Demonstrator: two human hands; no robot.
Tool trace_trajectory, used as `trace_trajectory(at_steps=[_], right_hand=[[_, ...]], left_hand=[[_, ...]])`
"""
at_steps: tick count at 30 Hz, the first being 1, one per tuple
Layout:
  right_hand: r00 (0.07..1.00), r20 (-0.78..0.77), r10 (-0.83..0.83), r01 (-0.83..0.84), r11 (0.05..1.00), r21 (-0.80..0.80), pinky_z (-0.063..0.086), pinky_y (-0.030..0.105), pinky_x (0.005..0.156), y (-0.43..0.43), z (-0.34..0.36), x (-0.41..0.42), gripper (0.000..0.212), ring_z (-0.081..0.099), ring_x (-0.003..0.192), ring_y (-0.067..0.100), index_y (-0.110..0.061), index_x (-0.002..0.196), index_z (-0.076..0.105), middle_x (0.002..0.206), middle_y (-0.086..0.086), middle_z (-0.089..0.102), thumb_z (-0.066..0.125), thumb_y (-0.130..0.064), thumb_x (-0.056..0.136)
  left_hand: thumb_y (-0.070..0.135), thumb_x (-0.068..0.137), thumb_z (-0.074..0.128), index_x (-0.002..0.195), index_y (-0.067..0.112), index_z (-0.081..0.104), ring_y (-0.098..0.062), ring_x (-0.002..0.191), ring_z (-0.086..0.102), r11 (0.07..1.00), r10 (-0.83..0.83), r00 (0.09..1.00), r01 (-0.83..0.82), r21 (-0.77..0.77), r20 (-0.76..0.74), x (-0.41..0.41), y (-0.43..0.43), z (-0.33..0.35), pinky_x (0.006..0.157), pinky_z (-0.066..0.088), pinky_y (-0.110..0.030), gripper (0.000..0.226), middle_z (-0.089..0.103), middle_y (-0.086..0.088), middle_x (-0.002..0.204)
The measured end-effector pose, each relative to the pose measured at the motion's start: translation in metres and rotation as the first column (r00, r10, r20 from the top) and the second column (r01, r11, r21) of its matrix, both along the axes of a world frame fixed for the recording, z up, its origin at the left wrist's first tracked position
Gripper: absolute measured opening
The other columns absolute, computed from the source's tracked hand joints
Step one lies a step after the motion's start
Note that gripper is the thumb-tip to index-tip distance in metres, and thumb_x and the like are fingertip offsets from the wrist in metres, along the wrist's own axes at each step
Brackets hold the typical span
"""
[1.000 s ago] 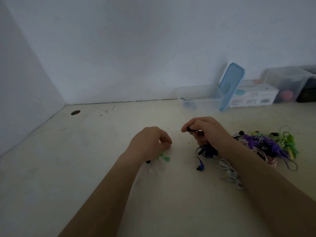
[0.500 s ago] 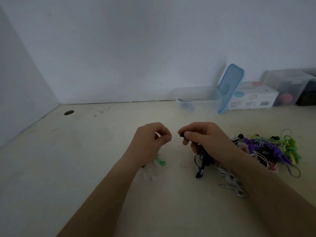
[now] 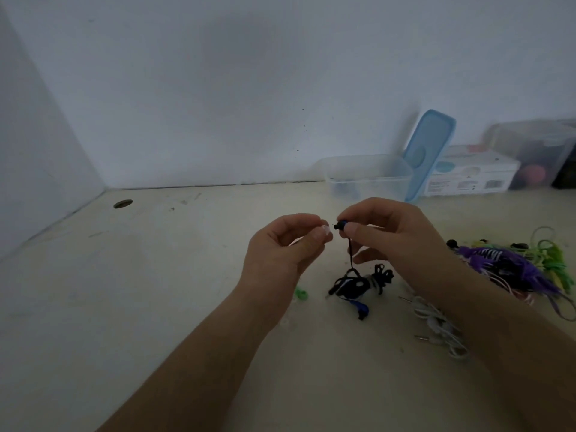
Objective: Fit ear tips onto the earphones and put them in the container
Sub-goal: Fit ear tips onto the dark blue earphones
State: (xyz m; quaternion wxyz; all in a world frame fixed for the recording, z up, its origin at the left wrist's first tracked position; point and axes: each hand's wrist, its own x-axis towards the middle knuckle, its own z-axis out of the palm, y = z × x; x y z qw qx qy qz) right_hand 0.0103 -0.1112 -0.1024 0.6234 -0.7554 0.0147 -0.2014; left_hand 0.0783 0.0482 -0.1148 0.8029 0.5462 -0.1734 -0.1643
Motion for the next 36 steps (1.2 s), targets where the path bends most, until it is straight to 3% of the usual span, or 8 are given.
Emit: trace_trajectory(at_steps=[5,21,25,28,32,36], right_hand=[[1.000,0.015,0.022,-0.021,1.000,-0.017,0.061,0.034,0.066,-0.0015,0.0011,-0.0001,0.011,0.067,0.065,0.016,-0.013,0.091,0.073,0.079,0.004,0.072,0.067,-0.004,0.088],[1.000,0.028,-0.003,0.005,0.995,-0.101,0.059,0.027,0.063,-0.0047,-0.0021,0.0010,0.014,0.068,0.066,0.014,-0.019,0.094,0.076,0.079,-0.002,0.075,0.070,-0.008,0.088],[0.999,0.038,-0.020,0.025,0.993,-0.114,0.059,0.029,0.063,-0.0066,-0.0031,0.0018,0.014,0.067,0.066,0.015,-0.019,0.094,0.076,0.079,-0.001,0.075,0.071,-0.009,0.087],[0.999,0.038,-0.007,0.010,0.995,-0.101,0.058,0.029,0.063,-0.0075,-0.0031,0.0018,0.014,0.066,0.065,0.014,-0.019,0.094,0.076,0.077,-0.002,0.075,0.071,-0.008,0.087],[0.999,0.048,0.020,-0.014,0.991,-0.131,0.059,0.031,0.064,-0.0081,-0.0032,0.0015,0.016,0.067,0.065,0.014,-0.021,0.095,0.076,0.075,-0.004,0.074,0.070,-0.007,0.087],[0.997,0.073,0.040,-0.025,0.980,-0.195,0.059,0.031,0.063,-0.0095,-0.0035,0.0018,0.017,0.066,0.064,0.014,-0.019,0.097,0.076,0.075,-0.004,0.074,0.069,-0.006,0.087]], left_hand=[[0.012,0.063,0.076,0.088,0.009,0.071,-0.023,0.091,0.073,0.999,-0.012,1.000,0.012,-0.039,0.003,-0.0015,-0.0008,0.0019,0.077,0.056,-0.023,0.026,0.075,-0.014,0.098],[0.017,0.061,0.078,0.085,0.014,0.073,-0.026,0.099,0.072,0.999,-0.009,0.999,0.007,0.033,0.053,-0.0053,0.0002,0.0033,0.081,0.055,-0.027,0.025,0.076,-0.011,0.099],[0.002,0.077,0.071,0.086,0.011,0.072,-0.021,0.093,0.074,0.999,-0.034,0.999,0.034,0.007,0.011,-0.0057,0.0002,0.0043,0.075,0.056,-0.022,0.013,0.076,-0.011,0.096],[-0.007,0.086,0.063,0.088,0.009,0.071,-0.020,0.090,0.074,0.999,-0.040,0.999,0.040,0.020,0.004,-0.0047,0.0006,0.0032,0.073,0.057,-0.022,0.018,0.076,-0.011,0.094],[0.000,0.077,0.070,0.090,0.008,0.069,-0.019,0.086,0.074,0.999,-0.052,0.999,0.053,0.015,-0.004,-0.0043,0.0011,0.0044,0.072,0.057,-0.021,0.015,0.076,-0.011,0.091],[0.012,0.063,0.074,0.091,0.007,0.069,-0.020,0.087,0.074,0.996,-0.090,0.996,0.090,0.016,-0.005,-0.0031,0.0024,0.0038,0.072,0.057,-0.021,0.029,0.076,-0.012,0.092]])
